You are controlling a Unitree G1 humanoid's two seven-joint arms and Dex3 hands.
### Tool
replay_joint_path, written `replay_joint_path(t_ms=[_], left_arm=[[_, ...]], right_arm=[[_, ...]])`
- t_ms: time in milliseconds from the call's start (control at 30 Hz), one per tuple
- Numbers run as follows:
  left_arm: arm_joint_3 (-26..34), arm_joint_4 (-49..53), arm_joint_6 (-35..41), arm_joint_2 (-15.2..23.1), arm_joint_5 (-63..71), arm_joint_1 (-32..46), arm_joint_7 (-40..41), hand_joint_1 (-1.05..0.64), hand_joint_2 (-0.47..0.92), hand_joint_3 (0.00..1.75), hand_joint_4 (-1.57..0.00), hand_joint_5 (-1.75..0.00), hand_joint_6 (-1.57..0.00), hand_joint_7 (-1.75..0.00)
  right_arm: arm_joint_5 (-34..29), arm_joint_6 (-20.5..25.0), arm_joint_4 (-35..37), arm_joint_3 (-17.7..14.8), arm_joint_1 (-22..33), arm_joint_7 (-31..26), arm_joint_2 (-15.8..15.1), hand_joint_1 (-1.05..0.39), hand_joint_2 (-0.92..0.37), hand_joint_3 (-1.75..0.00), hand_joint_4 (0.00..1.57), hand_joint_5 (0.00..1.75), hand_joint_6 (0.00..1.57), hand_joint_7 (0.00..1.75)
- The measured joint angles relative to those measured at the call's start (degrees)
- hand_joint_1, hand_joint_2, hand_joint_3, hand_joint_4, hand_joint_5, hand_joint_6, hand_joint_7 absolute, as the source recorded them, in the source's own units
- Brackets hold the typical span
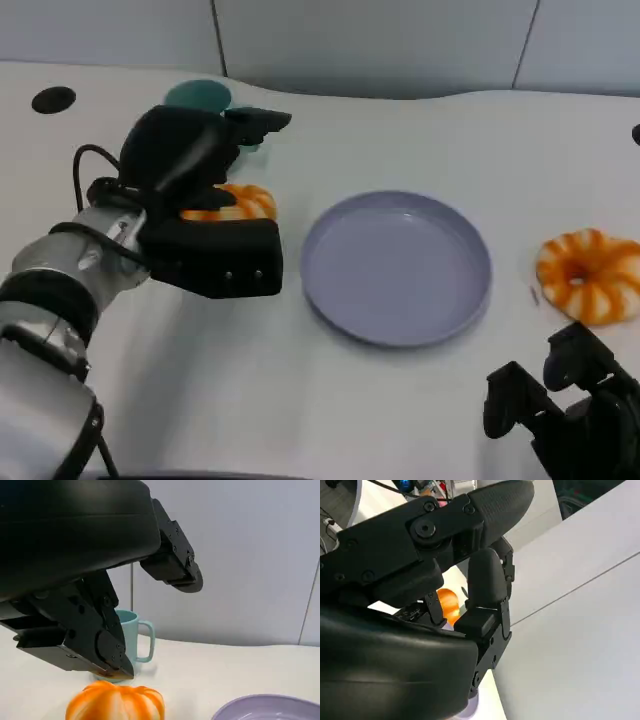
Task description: Grasp the bread from the table and place it into the plate.
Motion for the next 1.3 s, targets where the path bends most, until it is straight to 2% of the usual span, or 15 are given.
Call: replay_joint_path(t_ms=[933,1000,1167,1300], left_arm=[[0.06,0.00,0.00,0.00,0.00,0.00,0.00,0.22,0.64,0.00,-1.30,-0.27,-1.37,-0.01],[-0.07,-0.04,-0.15,-0.07,0.13,0.00,0.31,0.19,0.59,0.00,-1.37,-0.33,-1.41,-0.03],[-1.84,-1.46,-2.97,-2.51,1.84,-0.23,3.46,0.19,0.58,0.00,-1.36,-0.38,-1.42,-0.03],[-2.05,-1.54,-3.18,-3.00,2.06,-0.69,3.92,0.19,0.58,0.00,-1.34,-0.41,-1.43,-0.02]], right_arm=[[0.00,0.00,0.00,0.00,0.00,0.03,0.00,-0.46,-0.85,0.00,0.80,1.75,0.66,1.75],[-0.02,-0.12,0.13,-0.02,-0.05,0.09,0.00,-0.45,-0.87,-0.01,0.78,1.75,0.64,1.75],[-0.19,-1.12,1.23,-0.20,-1.22,0.42,0.00,-0.45,-0.87,-0.01,0.77,1.75,0.63,1.75],[-0.14,-1.14,1.59,-0.61,-1.39,0.44,-0.01,-0.45,-0.87,-0.01,0.76,1.75,0.63,1.75]])
